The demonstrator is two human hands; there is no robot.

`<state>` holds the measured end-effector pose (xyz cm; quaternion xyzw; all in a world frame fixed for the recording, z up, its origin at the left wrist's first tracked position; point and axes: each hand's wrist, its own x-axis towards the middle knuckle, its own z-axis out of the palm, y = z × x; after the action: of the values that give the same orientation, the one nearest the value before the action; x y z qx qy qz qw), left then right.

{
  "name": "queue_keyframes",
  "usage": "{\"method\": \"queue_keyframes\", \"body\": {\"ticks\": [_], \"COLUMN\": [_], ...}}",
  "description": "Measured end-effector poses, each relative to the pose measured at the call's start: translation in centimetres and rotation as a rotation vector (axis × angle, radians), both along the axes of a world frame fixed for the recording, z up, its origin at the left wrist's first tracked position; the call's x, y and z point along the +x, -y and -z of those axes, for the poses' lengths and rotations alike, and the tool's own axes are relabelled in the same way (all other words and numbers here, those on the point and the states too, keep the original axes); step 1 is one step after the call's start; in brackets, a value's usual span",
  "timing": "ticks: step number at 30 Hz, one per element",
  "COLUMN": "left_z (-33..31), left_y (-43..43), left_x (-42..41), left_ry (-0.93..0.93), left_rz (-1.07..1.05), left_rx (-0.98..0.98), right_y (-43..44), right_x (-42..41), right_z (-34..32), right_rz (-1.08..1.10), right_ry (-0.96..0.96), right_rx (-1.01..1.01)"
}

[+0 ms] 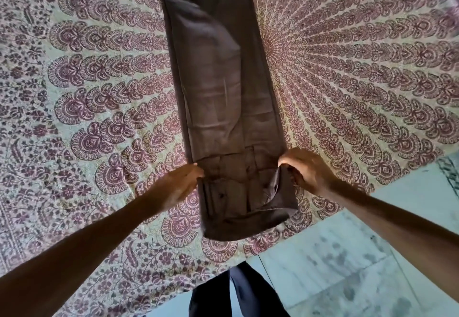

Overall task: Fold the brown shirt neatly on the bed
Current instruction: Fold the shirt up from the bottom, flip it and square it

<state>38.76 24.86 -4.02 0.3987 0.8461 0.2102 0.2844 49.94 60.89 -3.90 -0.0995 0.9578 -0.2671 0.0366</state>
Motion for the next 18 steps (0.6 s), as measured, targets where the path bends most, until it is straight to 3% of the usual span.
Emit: {"method": "queue_keyframes", "body": {"ticks": [5,7,10,14,18], "left_z": [0.9,0.9,1.0,3.0,1.7], "left_y": [-5.0,-7.2,-8.4,-6.8,-7.0], "left_x": [-7.5,-11.7,-13.9,-14.1,-12.6], "left_ry": [0.310,0.568,0.656,0.657,0.565], "left_rz": [-0.981,-1.207,-1.204,-1.144,-1.173], "left_rx": [0.226,0.376,0.292,0.196,0.127], "right_y": [1.7,1.0,0.0,0.4,1.0], "right_x": [-9.0,-14.6,-19.2,-18.8,-16.4], "right_z": [-2.9,-2.6,-0.1,0.7,0.8], "right_rz": [0.661,0.913,1.098,0.952,0.892], "right_ry": [0.281,0.439,0.563,0.522,0.415], "right_rx": [-0.777,-0.814,-0.739,-0.421,-0.438]}}
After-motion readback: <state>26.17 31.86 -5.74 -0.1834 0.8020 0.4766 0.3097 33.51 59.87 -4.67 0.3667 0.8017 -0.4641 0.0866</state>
